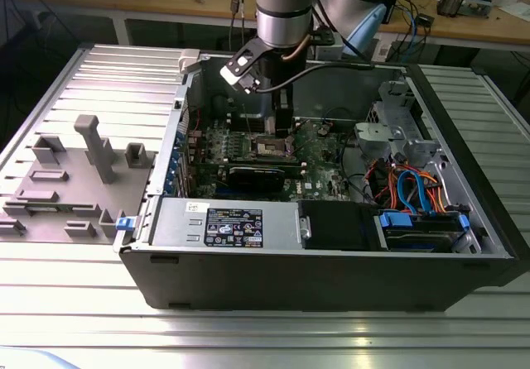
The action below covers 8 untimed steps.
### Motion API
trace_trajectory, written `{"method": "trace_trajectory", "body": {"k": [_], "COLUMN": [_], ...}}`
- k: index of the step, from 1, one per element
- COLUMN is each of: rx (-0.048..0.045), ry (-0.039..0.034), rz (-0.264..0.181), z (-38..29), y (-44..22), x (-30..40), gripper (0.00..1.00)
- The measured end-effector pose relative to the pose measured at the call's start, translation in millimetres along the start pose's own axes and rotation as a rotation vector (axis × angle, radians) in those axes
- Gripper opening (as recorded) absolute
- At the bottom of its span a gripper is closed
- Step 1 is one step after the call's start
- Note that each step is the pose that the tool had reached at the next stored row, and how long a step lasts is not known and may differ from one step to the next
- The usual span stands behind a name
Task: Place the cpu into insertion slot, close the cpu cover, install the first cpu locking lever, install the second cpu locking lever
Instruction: 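Place the cpu into insertion slot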
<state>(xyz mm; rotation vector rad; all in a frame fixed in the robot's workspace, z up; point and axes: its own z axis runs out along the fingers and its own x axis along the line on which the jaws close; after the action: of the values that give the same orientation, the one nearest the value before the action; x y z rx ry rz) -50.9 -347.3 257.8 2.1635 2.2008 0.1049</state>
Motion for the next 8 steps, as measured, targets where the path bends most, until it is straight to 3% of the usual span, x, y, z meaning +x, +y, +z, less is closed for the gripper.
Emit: {"method": "trace_trajectory", "body": {"k": [8], "rx": [0.0001], "ry": [-0.0001], "rz": [0.0], "z": [19.7], "y": [-6.5], "x": [1.8], "gripper": [0.54]}}
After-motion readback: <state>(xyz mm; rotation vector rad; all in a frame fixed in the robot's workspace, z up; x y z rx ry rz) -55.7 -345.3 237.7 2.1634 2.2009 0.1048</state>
